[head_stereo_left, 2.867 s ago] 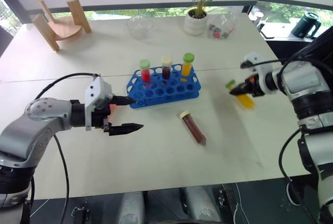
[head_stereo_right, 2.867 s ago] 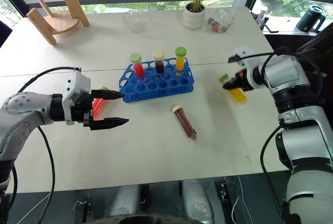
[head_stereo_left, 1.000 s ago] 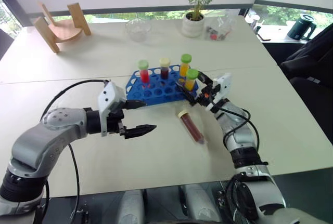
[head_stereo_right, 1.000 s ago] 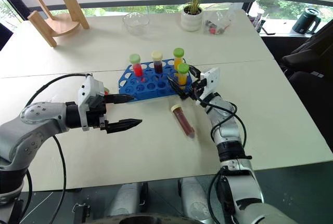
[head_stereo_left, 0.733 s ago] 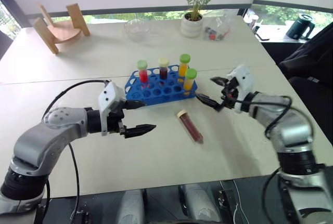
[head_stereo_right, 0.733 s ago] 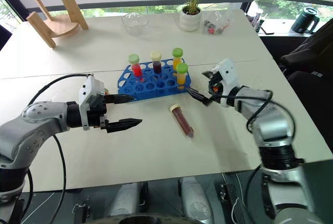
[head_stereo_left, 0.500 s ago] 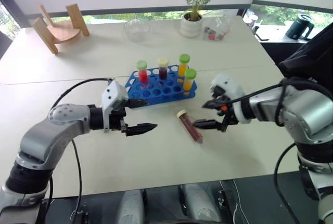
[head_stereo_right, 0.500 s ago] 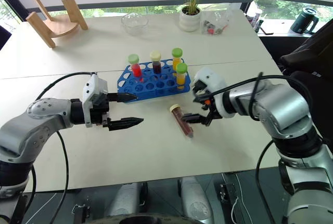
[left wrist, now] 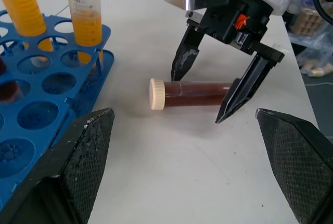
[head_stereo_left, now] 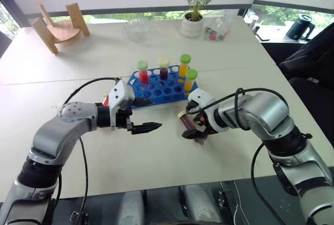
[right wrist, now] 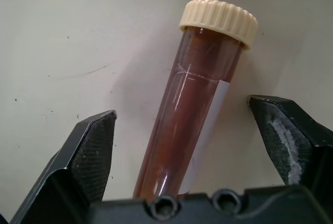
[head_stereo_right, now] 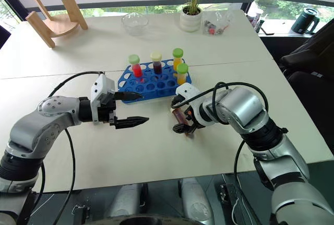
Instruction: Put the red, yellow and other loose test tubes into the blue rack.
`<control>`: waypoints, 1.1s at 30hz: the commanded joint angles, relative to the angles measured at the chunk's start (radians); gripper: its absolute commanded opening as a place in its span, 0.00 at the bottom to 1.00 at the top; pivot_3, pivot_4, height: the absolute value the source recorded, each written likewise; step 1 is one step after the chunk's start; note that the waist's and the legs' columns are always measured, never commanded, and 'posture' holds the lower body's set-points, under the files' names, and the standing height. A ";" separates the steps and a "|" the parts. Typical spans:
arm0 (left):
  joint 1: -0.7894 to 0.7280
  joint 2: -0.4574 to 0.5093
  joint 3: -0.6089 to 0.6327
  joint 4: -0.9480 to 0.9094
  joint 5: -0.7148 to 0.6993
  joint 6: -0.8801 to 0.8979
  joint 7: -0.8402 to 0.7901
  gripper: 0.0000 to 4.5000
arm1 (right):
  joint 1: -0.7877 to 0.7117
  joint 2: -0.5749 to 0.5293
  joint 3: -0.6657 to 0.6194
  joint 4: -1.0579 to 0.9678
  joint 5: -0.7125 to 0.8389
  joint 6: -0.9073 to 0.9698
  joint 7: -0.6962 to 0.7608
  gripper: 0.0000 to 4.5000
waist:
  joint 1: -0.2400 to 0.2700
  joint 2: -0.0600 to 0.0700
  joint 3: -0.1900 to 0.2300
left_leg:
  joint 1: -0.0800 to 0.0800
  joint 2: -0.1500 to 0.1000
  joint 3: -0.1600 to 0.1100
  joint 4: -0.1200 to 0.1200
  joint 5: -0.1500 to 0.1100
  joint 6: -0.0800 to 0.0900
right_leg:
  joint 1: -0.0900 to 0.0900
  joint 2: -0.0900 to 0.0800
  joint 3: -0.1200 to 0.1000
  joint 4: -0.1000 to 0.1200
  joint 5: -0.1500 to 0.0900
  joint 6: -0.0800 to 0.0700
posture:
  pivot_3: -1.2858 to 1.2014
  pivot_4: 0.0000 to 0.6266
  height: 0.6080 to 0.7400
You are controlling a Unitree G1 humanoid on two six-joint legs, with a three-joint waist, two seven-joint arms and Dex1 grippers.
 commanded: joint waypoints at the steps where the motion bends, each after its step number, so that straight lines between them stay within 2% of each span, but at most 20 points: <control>1: 0.007 0.005 0.012 -0.019 0.005 -0.020 -0.007 1.00 | -0.001 0.025 0.064 0.016 -0.013 -0.029 -0.001 0.68 | -0.001 -0.001 0.000 | 0.000 0.000 0.000 0.000 0.000 0.000 | 0.000 0.000 0.000 0.000 0.000 0.000 | 0.52 0.24 1.00; 5: 0.014 0.005 0.016 -0.022 0.006 -0.016 -0.005 1.00 | -0.013 0.033 0.058 0.016 -0.010 -0.032 0.016 0.24 | -0.001 -0.001 -0.001 | 0.000 0.001 0.000 -0.001 0.000 0.000 | 0.000 0.001 0.000 0.000 0.000 0.000 | 0.52 0.24 1.00; 6: 0.015 0.006 0.017 -0.022 0.005 -0.015 -0.005 1.00 | -0.016 0.036 0.049 0.016 -0.008 -0.028 0.018 0.20 | -0.001 -0.001 -0.001 | 0.000 0.001 0.000 -0.001 0.000 0.000 | 0.000 0.001 0.000 0.000 0.000 0.000 | 0.52 0.24 1.00; 9: 0.019 0.004 0.019 -0.019 0.004 -0.015 -0.004 1.00 | -0.022 0.028 0.001 0.005 0.002 -0.027 0.031 0.20 | 0.000 -0.001 -0.001 | 0.000 0.001 0.000 -0.001 0.000 0.000 | 0.000 0.001 0.000 0.000 0.000 0.000 | 0.52 0.24 1.00; 11: 0.016 -0.002 0.017 -0.019 0.006 -0.011 0.007 1.00 | -0.012 0.015 -0.088 -0.029 0.024 -0.054 0.054 0.20 | 0.002 -0.001 0.000 | 0.000 0.001 0.000 -0.001 0.000 0.000 | 0.000 0.001 0.000 0.000 0.000 0.000 | 0.52 0.24 1.00; 14: 0.021 -0.001 0.030 -0.018 0.003 -0.010 0.015 1.00 | 0.031 0.011 -0.216 -0.121 0.070 -0.153 0.093 0.20 | 0.005 -0.001 0.000 | -0.001 0.000 0.000 -0.001 0.000 0.000 | -0.001 0.000 0.000 0.000 0.000 0.000 | 0.52 0.24 1.00; 17: 0.024 -0.001 0.037 -0.025 -0.001 -0.001 0.028 1.00 | 0.123 0.032 -0.301 -0.191 0.065 -0.340 0.103 0.20 | 0.008 -0.001 0.000 | -0.002 0.000 -0.001 -0.001 0.000 0.000 | -0.001 0.000 -0.001 -0.001 0.000 0.000 | 0.52 0.24 1.00; 20: 0.031 0.006 0.047 -0.036 -0.009 0.009 0.034 1.00 | 0.227 0.164 -0.368 -0.170 0.003 -0.639 0.055 0.20 | 0.003 -0.002 -0.001 | -0.002 0.000 0.000 -0.001 0.000 0.001 | -0.001 0.000 0.000 -0.001 0.000 0.000 | 0.52 0.24 1.00; 25: 0.038 0.030 0.069 -0.047 -0.018 0.034 0.034 1.00 | 0.349 0.386 -0.351 -0.030 -0.113 -1.070 -0.009 0.20 | 0.001 -0.001 -0.001 | -0.001 0.001 0.000 -0.001 0.000 0.000 | -0.001 0.001 0.000 0.000 0.000 0.000 | 0.52 0.24 1.00; 28: 0.041 0.053 0.087 -0.046 -0.020 0.045 0.030 1.00 | 0.370 0.504 -0.333 0.109 -0.194 -1.324 -0.042 0.20 | 0.000 -0.001 -0.001 | -0.001 0.001 0.000 -0.001 0.000 0.000 | -0.001 0.000 0.000 0.000 0.000 0.000 | 0.52 0.24 1.00; 33: 0.056 0.082 0.111 -0.064 -0.030 0.064 0.037 1.00 | 0.346 0.624 -0.305 0.365 -0.317 -1.638 -0.099 0.20 | 0.001 -0.001 0.000 | -0.001 0.001 0.000 -0.001 0.000 0.000 | -0.001 0.000 0.000 0.000 0.000 0.000 | 0.52 0.24 1.00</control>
